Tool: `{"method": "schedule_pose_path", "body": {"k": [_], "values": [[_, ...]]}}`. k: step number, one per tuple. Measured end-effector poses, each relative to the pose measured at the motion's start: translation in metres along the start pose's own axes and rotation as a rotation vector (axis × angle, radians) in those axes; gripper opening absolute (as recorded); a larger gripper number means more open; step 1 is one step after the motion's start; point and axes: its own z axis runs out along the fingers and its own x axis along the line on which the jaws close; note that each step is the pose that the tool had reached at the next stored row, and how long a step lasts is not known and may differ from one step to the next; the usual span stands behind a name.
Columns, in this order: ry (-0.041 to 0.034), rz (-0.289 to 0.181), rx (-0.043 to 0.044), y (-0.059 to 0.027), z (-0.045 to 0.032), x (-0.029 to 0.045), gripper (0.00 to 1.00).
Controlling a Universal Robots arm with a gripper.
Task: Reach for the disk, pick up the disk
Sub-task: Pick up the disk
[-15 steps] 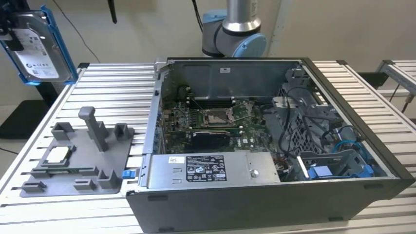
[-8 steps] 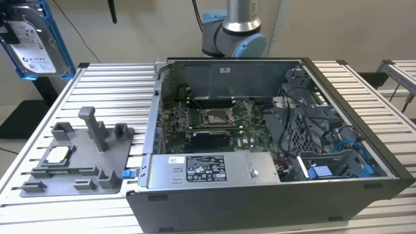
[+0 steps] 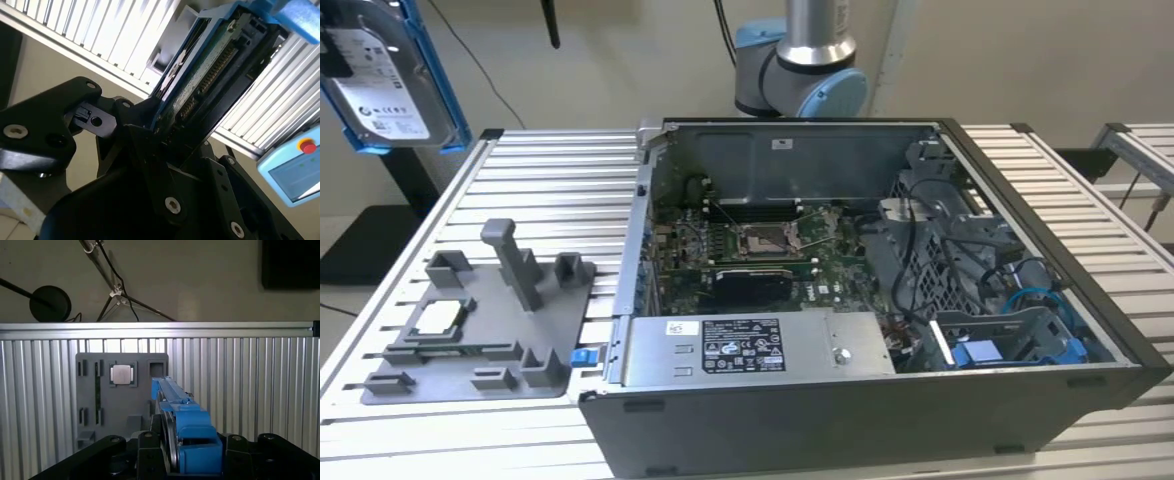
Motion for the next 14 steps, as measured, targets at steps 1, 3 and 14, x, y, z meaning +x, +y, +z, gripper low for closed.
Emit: {"method": "schedule_pose_path", "body": {"k": [1, 3, 14], "values": [[0.0000, 0.000, 0.0000, 0.0000, -0.0011, -0.0001, 0.00], [0.0000, 0.000, 0.0000, 0.0000, -0.0029, -0.0002, 0.00], [0.0000, 0.000, 0.0000, 0.0001, -0.0087, -0.0007, 0.00]]}}
